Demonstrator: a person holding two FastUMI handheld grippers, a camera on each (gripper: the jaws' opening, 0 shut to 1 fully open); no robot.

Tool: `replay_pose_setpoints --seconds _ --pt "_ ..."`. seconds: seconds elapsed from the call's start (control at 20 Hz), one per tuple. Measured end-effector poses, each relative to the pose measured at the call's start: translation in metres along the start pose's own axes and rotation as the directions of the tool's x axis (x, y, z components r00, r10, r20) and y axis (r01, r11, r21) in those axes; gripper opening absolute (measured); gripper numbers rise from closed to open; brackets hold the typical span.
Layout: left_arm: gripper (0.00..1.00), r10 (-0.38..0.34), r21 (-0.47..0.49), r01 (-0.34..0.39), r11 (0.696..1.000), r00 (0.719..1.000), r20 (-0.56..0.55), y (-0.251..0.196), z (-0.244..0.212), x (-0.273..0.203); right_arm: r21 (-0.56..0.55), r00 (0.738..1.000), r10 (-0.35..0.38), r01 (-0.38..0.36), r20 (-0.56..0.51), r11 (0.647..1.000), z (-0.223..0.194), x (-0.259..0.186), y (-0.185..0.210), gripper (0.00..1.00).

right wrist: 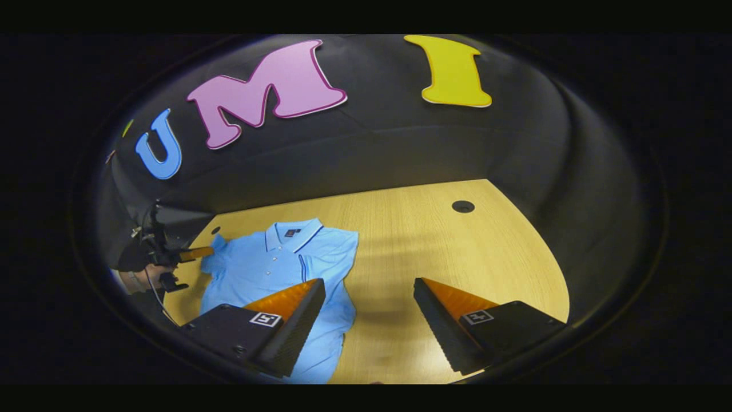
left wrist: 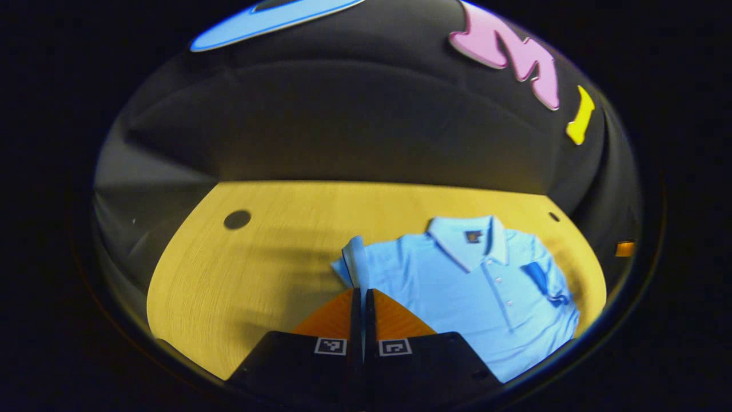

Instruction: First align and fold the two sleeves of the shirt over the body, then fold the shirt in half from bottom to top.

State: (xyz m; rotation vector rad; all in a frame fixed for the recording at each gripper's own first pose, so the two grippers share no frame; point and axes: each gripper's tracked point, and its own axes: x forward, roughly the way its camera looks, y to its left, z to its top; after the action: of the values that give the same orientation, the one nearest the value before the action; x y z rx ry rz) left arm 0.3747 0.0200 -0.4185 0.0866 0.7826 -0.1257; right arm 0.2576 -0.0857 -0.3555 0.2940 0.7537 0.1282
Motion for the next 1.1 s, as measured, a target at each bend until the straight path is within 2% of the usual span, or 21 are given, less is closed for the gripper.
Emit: replay_pose_setpoints --seconds 0.15,0.35,0.45,0.5,0.55,0.65,0.7,0.8,0.95,1.1 --pt "0.06 -0.094 0.066 0.096 0.993 0.995 -0.034 -0.035 -0.001 -0.009 -0.008 1.0 0.019 -0.019 0.021 1.0 0.006 -0.003 0.009 0.98" --pt "0.06 -0.052 0.1 0.066 0.993 0.988 -0.144 -0.045 -0.044 0.015 -0.047 0.999 0.04 -0.04 0.004 0.998 -0.006 -0.003 0.019 0.98" --pt "0.07 -0.034 0.123 0.061 0.991 0.976 -0.216 -0.049 -0.065 0.022 -0.061 0.999 0.048 -0.048 -0.007 0.997 -0.013 -0.005 0.023 0.98" --pt "0.13 -0.049 0.124 0.085 0.989 0.962 -0.27 -0.057 -0.08 0.026 -0.064 0.999 0.05 -0.051 -0.013 0.997 -0.017 -0.006 0.024 0.98" --pt "0.26 -0.043 0.13 0.087 0.988 0.948 -0.315 -0.057 -0.092 0.023 -0.065 0.998 0.053 -0.054 -0.019 0.996 -0.021 -0.007 0.026 0.98" --pt "0.75 0.0 0.163 0.049 0.985 0.958 -0.286 -0.049 -0.083 0.02 -0.067 0.998 0.062 -0.064 -0.033 0.996 -0.03 -0.009 0.032 0.98" --pt "1.0 -0.002 0.144 0.04 0.989 0.967 -0.255 -0.051 -0.071 0.013 -0.078 0.997 0.062 -0.064 -0.034 0.995 -0.033 -0.011 0.034 0.98" --pt "0.97 -0.025 0.112 0.046 0.993 0.983 -0.183 -0.054 -0.047 -0.016 -0.098 0.997 0.072 -0.073 -0.021 0.993 -0.036 -0.018 0.043 0.98" --pt "0.99 -0.036 0.087 0.043 0.995 0.996 -0.079 -0.046 -0.017 -0.082 -0.112 0.996 0.083 -0.085 -0.021 0.99 -0.045 -0.034 0.057 0.98" --pt "0.98 -0.061 -0.023 0.059 0.998 0.99 -0.124 -0.043 -0.049 -0.156 -0.082 0.993 0.114 -0.117 -0.045 0.99 -0.064 -0.058 0.077 0.98"
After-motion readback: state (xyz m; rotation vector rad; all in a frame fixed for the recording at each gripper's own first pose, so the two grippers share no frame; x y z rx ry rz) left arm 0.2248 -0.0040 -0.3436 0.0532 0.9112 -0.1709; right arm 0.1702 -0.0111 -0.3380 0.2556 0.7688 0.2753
